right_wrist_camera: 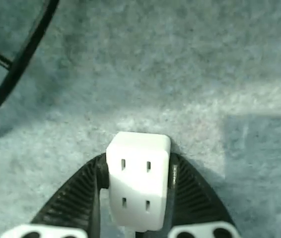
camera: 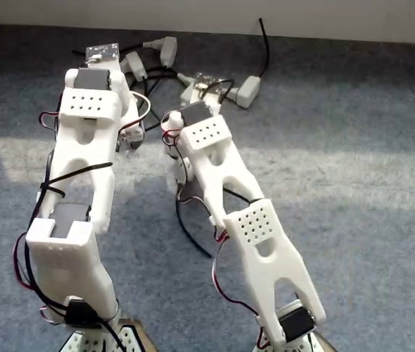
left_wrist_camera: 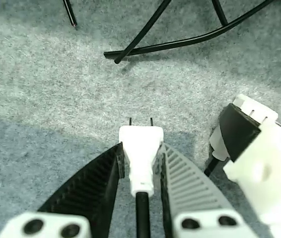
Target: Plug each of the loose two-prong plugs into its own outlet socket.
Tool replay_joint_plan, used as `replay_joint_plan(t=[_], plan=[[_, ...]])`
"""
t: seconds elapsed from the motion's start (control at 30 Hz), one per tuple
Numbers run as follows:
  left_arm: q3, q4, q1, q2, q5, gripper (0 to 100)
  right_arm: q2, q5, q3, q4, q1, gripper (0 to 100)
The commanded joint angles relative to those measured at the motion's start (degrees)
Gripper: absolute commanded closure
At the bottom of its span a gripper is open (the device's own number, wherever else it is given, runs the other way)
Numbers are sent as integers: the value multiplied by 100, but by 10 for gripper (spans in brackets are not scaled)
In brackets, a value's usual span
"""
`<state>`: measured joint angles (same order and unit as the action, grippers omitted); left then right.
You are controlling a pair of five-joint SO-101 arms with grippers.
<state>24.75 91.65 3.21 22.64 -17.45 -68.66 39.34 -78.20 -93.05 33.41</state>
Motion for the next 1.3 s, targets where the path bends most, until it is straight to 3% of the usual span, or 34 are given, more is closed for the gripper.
replay_joint_plan(t=[0.0,0.1,0.3,0.57,0.73,0.87,1.07,1.27], plan=[[180,-26,-171,-347,44,994,84,220,-831,-330,259,968],[180,-53,-171,-347,44,994,31,202,-857,-444,286,936],[180,-53,-171,-338,44,994,22,167,-884,-681,259,736],[180,-53,-171,-338,44,994,127,167,-1103,-752,-119,731],[189,-53,-365,-347,35,994,514,-167,-1921,-804,-884,731],[189,-18,-927,-347,18,994,936,-387,-2070,-804,-1982,731],[224,-97,-1842,-338,-721,994,1112,-888,-875,-813,-3380,731],[233,-264,-2035,13,-818,994,1103,-976,892,-743,-3785,731]])
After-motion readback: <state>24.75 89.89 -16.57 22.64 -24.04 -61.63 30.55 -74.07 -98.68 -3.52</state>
